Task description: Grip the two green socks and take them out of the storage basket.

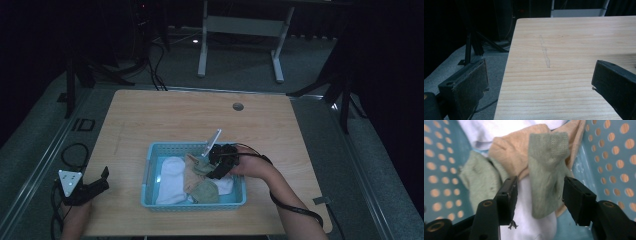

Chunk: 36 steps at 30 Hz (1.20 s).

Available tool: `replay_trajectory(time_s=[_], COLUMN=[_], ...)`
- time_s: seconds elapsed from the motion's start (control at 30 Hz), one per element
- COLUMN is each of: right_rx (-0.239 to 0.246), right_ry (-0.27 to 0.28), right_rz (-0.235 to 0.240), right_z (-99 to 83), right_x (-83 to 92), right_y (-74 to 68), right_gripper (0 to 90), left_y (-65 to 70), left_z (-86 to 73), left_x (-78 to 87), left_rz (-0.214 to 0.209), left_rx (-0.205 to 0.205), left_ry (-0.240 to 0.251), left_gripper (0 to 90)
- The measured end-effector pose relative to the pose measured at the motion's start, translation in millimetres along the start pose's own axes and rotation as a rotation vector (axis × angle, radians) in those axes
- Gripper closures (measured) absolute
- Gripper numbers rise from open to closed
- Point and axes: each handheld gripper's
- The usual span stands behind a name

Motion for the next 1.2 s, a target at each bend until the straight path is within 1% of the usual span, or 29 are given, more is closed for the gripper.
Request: replay_trajectory(time_s=[0.03, 0.07, 0.1, 0.13, 0.17, 0.2, 0.23, 0.27, 0.37, 0.4, 0.43, 0.53, 0.57, 0.6, 0.63, 0.67, 0.7, 0.77, 0.8, 0.83, 0.87, 0.9, 1.03, 1.17, 1.2], right_rx=[0.002, 0.002, 0.005, 0.005, 0.015, 0.024, 0.024, 0.032, 0.048, 0.061, 0.061, 0.064, 0.068, 0.062, 0.062, 0.069, 0.061, 0.072, 0.077, 0.077, 0.071, 0.076, 0.069, 0.06, 0.051], right_ry=[-0.003, -0.003, -0.018, -0.018, -0.033, -0.039, -0.039, -0.04, -0.041, -0.039, -0.035, -0.027, -0.017, -0.011, -0.011, -0.009, -0.005, 0.0, 0.006, 0.006, 0.006, 0.007, 0.019, 0.04, 0.049], right_rz=[0.001, 0.001, 0.015, 0.015, 0.012, 0.009, 0.009, 0.005, -0.003, -0.003, 0.004, 0.003, 0.003, 0.005, 0.005, 0.003, 0.005, 0.002, 0.012, 0.012, 0.014, 0.012, 0.017, 0.025, 0.024], right_z=[0.7, 0.7, 1.3, 1.3, 2.0, 2.0, 2.0, 2.1, 1.7, 1.4, 1.1, 1.3, 2.1, 2.8, 2.8, 4.0, 4.7, 5.5, 5.6, 5.6, 5.8, 6.0, 5.9, 4.5, 4.2], right_x=[-3.7, -3.7, -7.3, -7.3, -10.7, -11.8, -11.8, -12.7, -10.4, -9.2, -7.4, -3.8, 0.3, 2.5, 2.5, 6.8, 9.3, 13.8, 16.2, 16.2, 18.5, 22.2, 31.3, 41.0, 43.8], right_y=[0.9, 0.9, 1.4, 1.4, 0.9, 0.6, 0.6, 0.5, -0.2, -0.1, -0.5, -1.1, -2.2, -2.1, -2.1, -3.2, -3.0, -3.5, -3.5, -3.5, -4.1, -5.0, -4.7, -4.3, -4.0], right_gripper=[48.5, 48.5, 53.0, 53.0, 58.5, 62.1, 62.1, 69.6, 82.6, 84.4, 84.9, 85.4, 85.5, 85.5, 85.5, 85.6, 85.5, 85.5, 85.5, 85.5, 85.5, 85.5, 85.5, 85.5, 85.5], left_y=[-0.1, -0.1, -0.1, -0.2, -0.2, -0.2, -0.2, -0.2, -0.1, -0.1, 0.0, 0.1, 0.1, 0.1, 0.1, 0.2, 0.2, 0.3, 0.3, 0.3, 0.3, 0.3, 0.5, 0.7, 0.7], left_z=[0.0, 0.0, 0.0, 0.0, 0.0, 0.0, 0.0, 0.0, 0.0, 0.0, 0.0, 0.1, 0.1, 0.1, 0.1, 0.1, 0.1, 0.1, 0.1, 0.1, 0.1, 0.1, 0.1, 0.1, 0.1], left_x=[0.0, 0.1, 0.0, -0.1, -0.1, -0.1, -0.1, -0.1, -0.1, -0.1, -0.2, -0.2, -0.2, -0.2, -0.3, -0.4, -0.3, -0.4, -0.4, -0.4, -0.4, -0.5, -0.6, -0.7, -0.8], left_rz=[0.0, 0.0, 0.0, -0.001, 0.0, 0.0, 0.0, -0.001, 0.0, 0.0, 0.0, 0.001, 0.001, 0.001, 0.002, 0.002, 0.002, 0.004, 0.004, 0.004, 0.004, 0.004, 0.006, 0.007, 0.006], left_rx=[0.0, 0.0, 0.001, 0.001, 0.002, 0.002, 0.001, 0.001, 0.0, 0.0, -0.001, -0.002, -0.002, -0.002, -0.002, -0.002, -0.003, -0.003, -0.003, -0.003, -0.003, -0.003, -0.003, -0.003, -0.004], left_ry=[0.0, 0.0, 0.0, 0.0, 0.0, 0.0, -0.001, 0.0, -0.001, -0.001, -0.001, -0.002, -0.001, -0.001, -0.002, -0.002, -0.002, -0.003, -0.003, -0.003, -0.003, -0.003, -0.004, -0.003, -0.004], left_gripper=[0.4, 0.4, 0.4, 0.4, 0.4, 0.4, 0.4, 0.4, 0.4, 0.4, 0.4, 0.4, 0.4, 0.4, 0.4, 0.4, 0.4, 0.3, 0.3, 0.4, 0.4, 0.4, 0.4, 0.4, 0.4])
Point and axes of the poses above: each handheld gripper's, and its own axes: x roughly backward along the jaws, z roughly out of its top, y roughly to its right, and after that the axes turned 8 degrees about y, right-handed
